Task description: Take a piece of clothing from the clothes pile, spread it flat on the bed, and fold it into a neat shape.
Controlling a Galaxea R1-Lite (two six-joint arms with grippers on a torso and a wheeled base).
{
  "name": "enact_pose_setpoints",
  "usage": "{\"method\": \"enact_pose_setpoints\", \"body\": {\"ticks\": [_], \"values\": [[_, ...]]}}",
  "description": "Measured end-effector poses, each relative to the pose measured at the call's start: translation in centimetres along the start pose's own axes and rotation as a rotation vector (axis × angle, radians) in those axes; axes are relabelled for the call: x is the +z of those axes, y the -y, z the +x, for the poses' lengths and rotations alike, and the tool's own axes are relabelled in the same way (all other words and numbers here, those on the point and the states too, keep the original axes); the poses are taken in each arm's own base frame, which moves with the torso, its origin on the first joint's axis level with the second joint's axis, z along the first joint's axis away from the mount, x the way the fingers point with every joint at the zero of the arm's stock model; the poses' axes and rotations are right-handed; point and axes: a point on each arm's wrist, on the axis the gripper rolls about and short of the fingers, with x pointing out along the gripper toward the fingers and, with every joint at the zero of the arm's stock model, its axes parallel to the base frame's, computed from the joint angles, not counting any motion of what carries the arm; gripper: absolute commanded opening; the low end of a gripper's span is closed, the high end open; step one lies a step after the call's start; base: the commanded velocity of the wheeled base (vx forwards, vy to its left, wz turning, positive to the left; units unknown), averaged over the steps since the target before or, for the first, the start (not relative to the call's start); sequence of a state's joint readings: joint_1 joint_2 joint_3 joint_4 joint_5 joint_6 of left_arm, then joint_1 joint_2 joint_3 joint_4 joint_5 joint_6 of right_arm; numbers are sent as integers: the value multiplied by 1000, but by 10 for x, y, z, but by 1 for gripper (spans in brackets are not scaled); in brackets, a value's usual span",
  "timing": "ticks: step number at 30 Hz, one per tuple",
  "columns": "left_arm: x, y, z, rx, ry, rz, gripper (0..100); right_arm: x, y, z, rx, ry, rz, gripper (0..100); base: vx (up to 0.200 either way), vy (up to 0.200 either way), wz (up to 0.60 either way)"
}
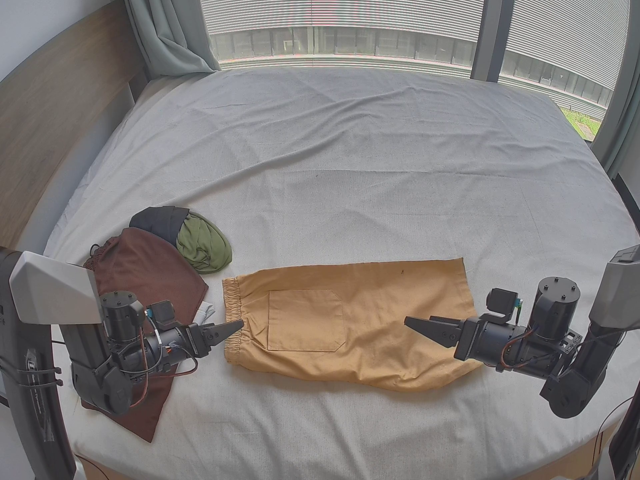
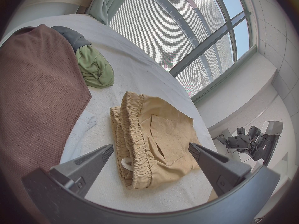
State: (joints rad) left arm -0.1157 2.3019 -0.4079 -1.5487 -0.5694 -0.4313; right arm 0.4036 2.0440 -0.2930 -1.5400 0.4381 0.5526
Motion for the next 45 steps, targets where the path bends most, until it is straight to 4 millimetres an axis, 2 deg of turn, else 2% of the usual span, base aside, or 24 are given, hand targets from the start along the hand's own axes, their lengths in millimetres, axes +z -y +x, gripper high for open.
{"method": "enact_pose_setpoints", "body": {"ticks": [17,23,34,40,45], "values": [[-26,-13,10,24,-82,-75,100,-3,2,2,-6,-13,6,100,0,0,0],[-33,-10,15,18,-107,-150,100,-4,3,2,-7,-18,8,100,0,0,0],[-44,-9,23,13,-140,-166,100,-6,4,3,-10,-23,11,100,0,0,0],[-46,-9,28,10,-144,-226,100,-6,4,3,-10,-24,11,100,0,0,0],[-39,-7,35,14,-107,-305,100,-6,4,3,-11,-25,12,100,0,0,0]]}}
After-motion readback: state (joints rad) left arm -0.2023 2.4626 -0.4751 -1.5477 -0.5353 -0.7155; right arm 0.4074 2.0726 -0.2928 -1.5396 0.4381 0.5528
